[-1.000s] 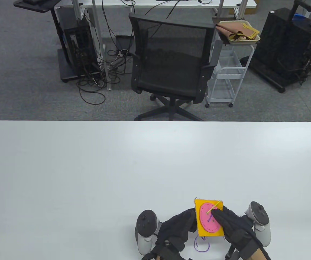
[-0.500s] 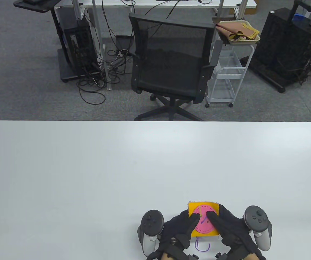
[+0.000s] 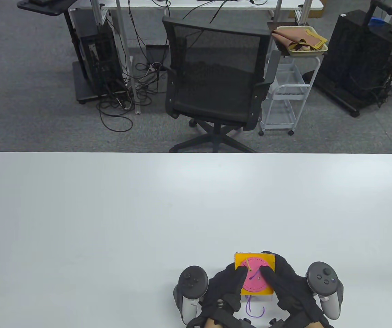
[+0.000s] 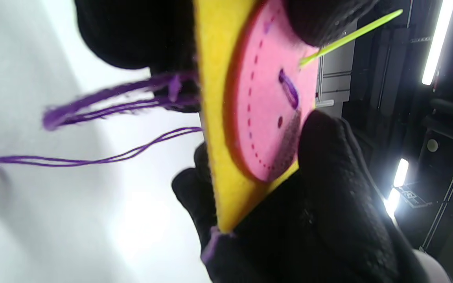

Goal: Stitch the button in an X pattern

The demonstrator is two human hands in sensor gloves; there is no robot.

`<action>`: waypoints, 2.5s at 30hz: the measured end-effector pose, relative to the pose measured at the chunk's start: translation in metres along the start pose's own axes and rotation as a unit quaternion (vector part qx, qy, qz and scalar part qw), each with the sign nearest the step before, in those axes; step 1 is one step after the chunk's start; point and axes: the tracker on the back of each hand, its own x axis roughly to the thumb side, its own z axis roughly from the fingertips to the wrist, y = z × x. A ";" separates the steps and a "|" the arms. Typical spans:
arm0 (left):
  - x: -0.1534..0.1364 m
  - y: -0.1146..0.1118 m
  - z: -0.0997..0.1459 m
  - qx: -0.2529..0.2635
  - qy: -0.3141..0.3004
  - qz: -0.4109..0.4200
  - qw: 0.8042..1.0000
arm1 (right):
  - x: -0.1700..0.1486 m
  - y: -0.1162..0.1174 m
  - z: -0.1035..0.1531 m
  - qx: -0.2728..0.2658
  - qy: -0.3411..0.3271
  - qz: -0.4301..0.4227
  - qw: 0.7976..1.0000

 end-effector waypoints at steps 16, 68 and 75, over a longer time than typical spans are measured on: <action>0.001 0.008 0.001 0.035 -0.010 -0.016 0.999 | 0.025 0.014 0.015 -0.041 -0.107 0.112 0.987; 0.000 0.000 -0.005 0.027 -0.008 -0.148 0.989 | 0.019 -0.003 0.008 -0.084 -0.085 0.101 0.988; -0.002 0.017 -0.005 0.065 -0.004 -0.150 0.986 | 0.021 -0.024 0.010 -0.108 -0.072 0.053 0.990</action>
